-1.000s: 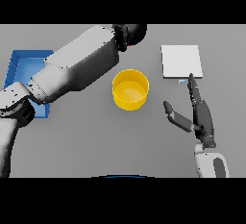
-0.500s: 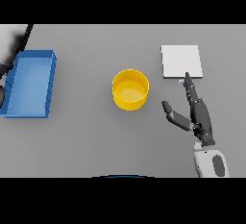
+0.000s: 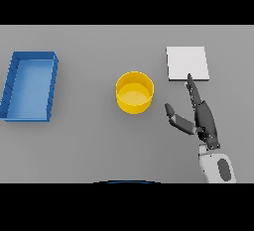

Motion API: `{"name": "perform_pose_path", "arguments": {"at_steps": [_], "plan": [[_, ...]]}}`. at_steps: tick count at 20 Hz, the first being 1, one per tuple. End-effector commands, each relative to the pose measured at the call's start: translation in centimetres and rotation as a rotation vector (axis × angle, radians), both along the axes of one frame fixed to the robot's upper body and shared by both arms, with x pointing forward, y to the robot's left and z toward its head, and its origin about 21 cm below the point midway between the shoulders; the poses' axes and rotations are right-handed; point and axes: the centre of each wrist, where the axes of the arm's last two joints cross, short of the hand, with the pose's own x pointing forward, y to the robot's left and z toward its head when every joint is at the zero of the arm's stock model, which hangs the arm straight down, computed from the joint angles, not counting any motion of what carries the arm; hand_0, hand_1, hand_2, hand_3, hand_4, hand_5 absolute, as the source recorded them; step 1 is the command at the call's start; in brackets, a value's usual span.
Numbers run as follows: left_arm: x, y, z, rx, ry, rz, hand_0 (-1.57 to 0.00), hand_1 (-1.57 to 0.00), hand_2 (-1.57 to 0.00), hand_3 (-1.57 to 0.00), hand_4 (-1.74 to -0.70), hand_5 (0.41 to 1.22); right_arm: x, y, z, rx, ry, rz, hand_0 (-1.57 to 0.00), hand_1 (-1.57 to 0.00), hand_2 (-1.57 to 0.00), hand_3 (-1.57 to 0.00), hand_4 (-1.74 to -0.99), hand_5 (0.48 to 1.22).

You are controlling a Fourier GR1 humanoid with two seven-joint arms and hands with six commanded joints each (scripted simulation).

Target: Pick up the red beaker and tilt it to pour out 1 green nut into yellow bowl. Pick up the yellow bowl and place it on the metallic measuring scale.

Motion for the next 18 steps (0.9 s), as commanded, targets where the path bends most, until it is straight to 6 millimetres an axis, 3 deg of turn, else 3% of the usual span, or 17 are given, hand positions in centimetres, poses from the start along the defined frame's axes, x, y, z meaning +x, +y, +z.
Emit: {"name": "perform_pose_path", "arguments": {"at_steps": [1,5,9,11,13,17,18], "plan": [[-0.2,0.5,-1.5,-0.058,0.002,0.042,-1.57,-1.57,-1.57,-1.56,-1.74,1.221,0.1,0.2,-0.2,-0.002,0.010,0.005,0.00,0.00,0.00,0.00,-1.134,0.632],[-1.4,2.5,-6.3,-0.250,0.026,0.195,-1.57,-1.57,-1.57,-1.57,-1.74,1.221,0.0,-0.1,-0.1,0.009,0.011,0.011,0.00,0.00,0.00,0.00,-1.129,0.659],[-4.2,3.7,-12.2,-0.349,0.033,0.244,-1.57,-1.57,-1.57,-1.57,-1.74,1.221,0.0,-0.6,-0.3,0.000,0.006,0.011,0.00,0.00,0.00,0.00,-1.151,0.676],[-5.7,4.0,-14.2,-0.387,0.046,0.273,-1.57,-1.57,-1.57,-1.57,-1.74,1.221,-0.2,-0.7,-0.3,-0.011,-0.011,0.013,0.00,0.00,0.00,0.00,-1.166,0.676],[-7.1,3.3,-15.5,-0.413,0.044,0.269,-1.57,-1.57,-1.57,-1.57,-1.74,1.151,-0.2,-0.5,-0.4,-0.009,0.002,0.013,0.00,0.00,0.00,0.00,-1.174,0.676],[-9.2,2.6,-16.9,-0.443,0.067,0.312,-1.57,-1.57,-1.57,-1.57,-1.74,0.925,-0.1,-0.4,-0.5,-0.003,0.007,0.013,0.00,0.00,0.00,0.00,-1.157,0.671],[-9.5,2.7,-16.5,-0.452,0.080,0.331,-1.57,-1.57,-1.57,-1.57,-1.66,0.868,-0.2,-0.5,-0.4,0.003,0.009,0.011,0.00,0.00,0.00,0.00,-1.155,0.669]]}}
